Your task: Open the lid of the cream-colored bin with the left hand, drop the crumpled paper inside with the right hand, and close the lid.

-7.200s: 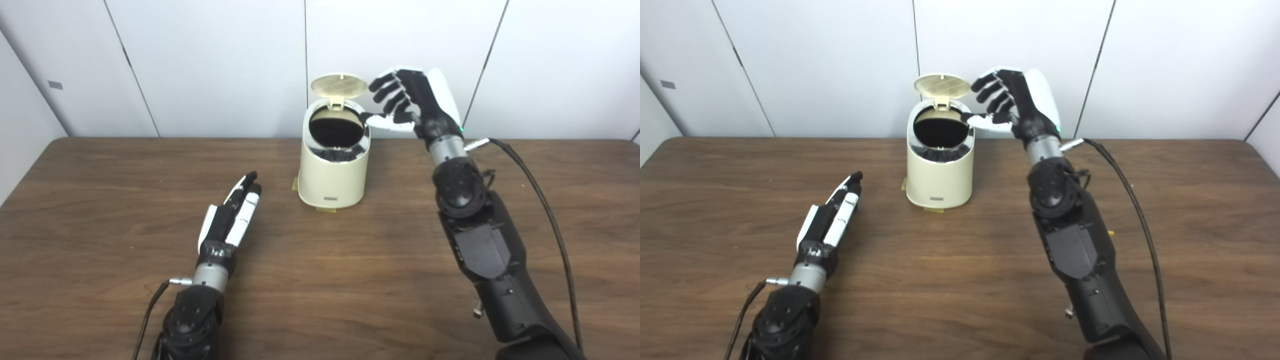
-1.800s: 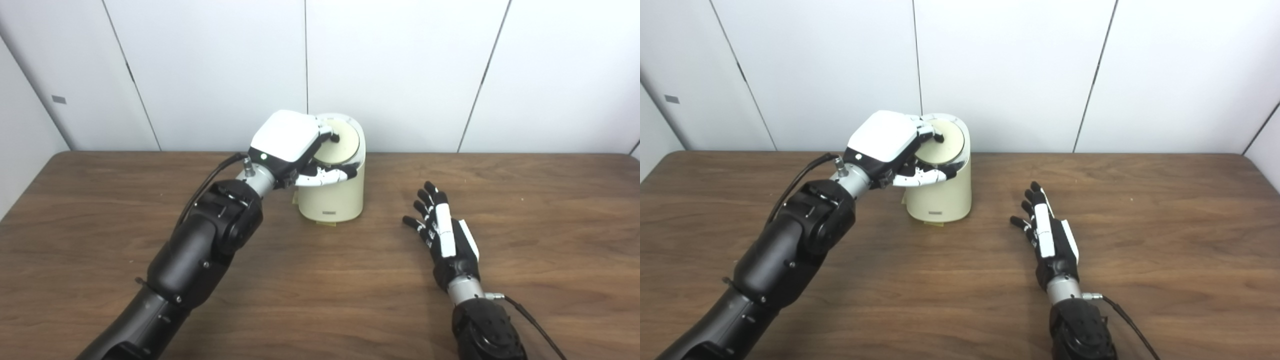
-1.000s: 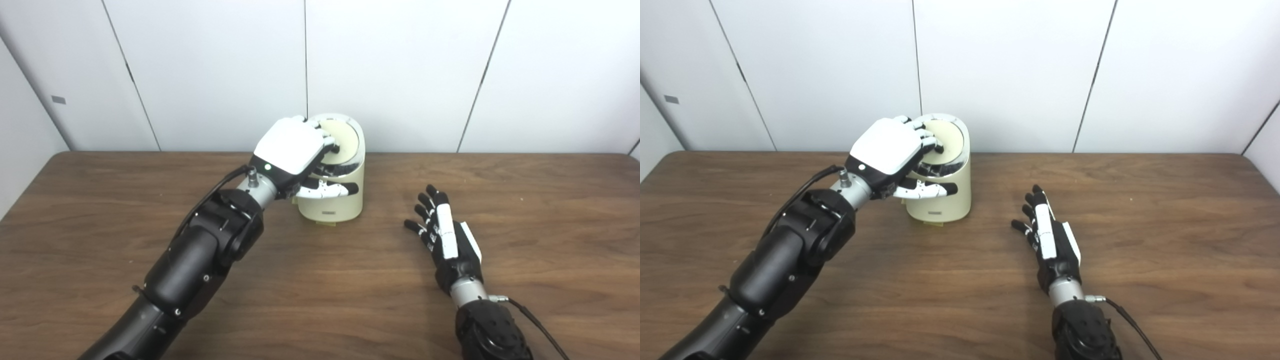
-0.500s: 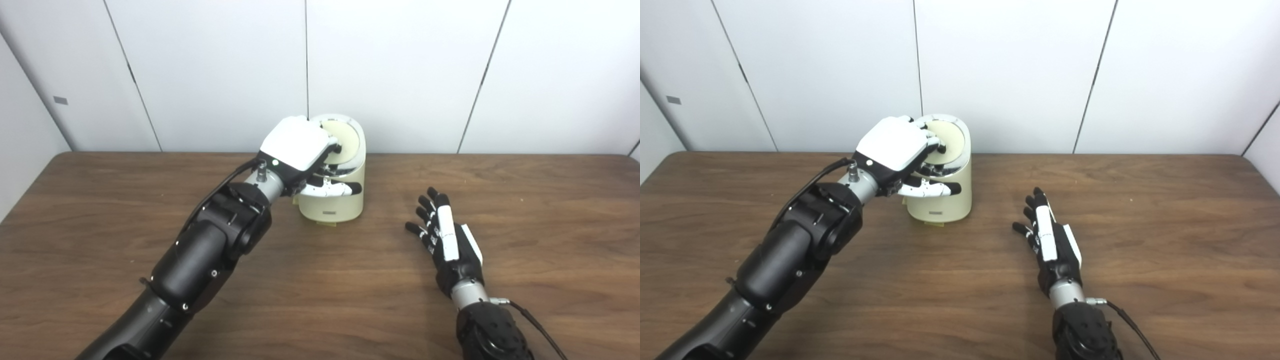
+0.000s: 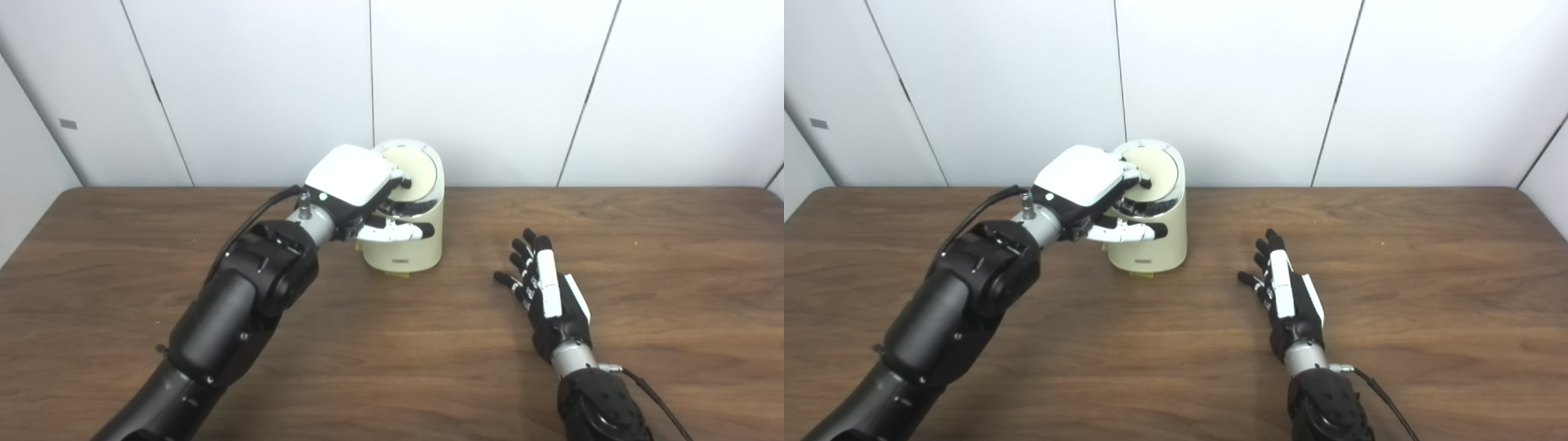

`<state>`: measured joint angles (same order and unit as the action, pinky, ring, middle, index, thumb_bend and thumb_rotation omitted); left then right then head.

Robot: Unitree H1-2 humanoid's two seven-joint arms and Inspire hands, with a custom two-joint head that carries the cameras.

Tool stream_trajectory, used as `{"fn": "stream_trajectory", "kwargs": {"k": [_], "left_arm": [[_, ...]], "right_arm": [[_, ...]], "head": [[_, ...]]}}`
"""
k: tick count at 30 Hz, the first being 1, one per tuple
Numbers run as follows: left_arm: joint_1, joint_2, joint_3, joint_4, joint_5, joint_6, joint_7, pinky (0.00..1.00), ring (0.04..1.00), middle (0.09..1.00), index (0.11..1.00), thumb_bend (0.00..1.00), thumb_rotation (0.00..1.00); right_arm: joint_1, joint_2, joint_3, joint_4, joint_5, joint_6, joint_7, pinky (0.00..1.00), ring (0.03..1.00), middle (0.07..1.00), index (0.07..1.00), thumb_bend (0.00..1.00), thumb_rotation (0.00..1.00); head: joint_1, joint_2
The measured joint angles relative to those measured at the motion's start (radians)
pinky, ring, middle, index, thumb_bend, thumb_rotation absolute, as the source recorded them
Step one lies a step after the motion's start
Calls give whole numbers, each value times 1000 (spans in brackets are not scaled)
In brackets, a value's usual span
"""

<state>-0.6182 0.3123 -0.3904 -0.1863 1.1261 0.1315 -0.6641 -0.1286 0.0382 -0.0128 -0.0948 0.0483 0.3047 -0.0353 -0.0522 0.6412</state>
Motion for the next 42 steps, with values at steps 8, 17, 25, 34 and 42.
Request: {"fn": "stream_trajectory", "kwargs": {"k": [8, 17, 25, 34, 42], "left_arm": [[50, -51, 183, -4, -192, 16, 153, 826, 967, 988, 968, 519, 874], [149, -165, 377, -38, -605, 99, 233, 997, 1000, 1000, 1000, 469, 933], [282, -202, 543, -136, -899, 202, 328, 1000, 1000, 1000, 1000, 521, 893], [481, -252, 615, -135, -1113, 203, 434, 1000, 1000, 990, 992, 494, 919], [581, -270, 631, -94, -1249, 183, 485, 1000, 992, 1000, 995, 367, 998]], "right_arm": [[-3, -9, 1, 0, -18, 0, -4, 807, 938, 949, 989, 634, 1000], [-7, -7, -18, 2, 8, 5, 2, 856, 947, 952, 974, 634, 1000], [-7, -10, -57, 2, 80, 2, 24, 913, 946, 951, 940, 647, 1000], [3, -8, -132, -81, 207, 3, 29, 904, 942, 941, 934, 653, 1000], [10, -19, -170, -116, 303, 24, 33, 914, 947, 952, 936, 677, 1000]], "head": [[5, -11], [14, -11], [15, -8], [12, -5], [-5, -3]]}}
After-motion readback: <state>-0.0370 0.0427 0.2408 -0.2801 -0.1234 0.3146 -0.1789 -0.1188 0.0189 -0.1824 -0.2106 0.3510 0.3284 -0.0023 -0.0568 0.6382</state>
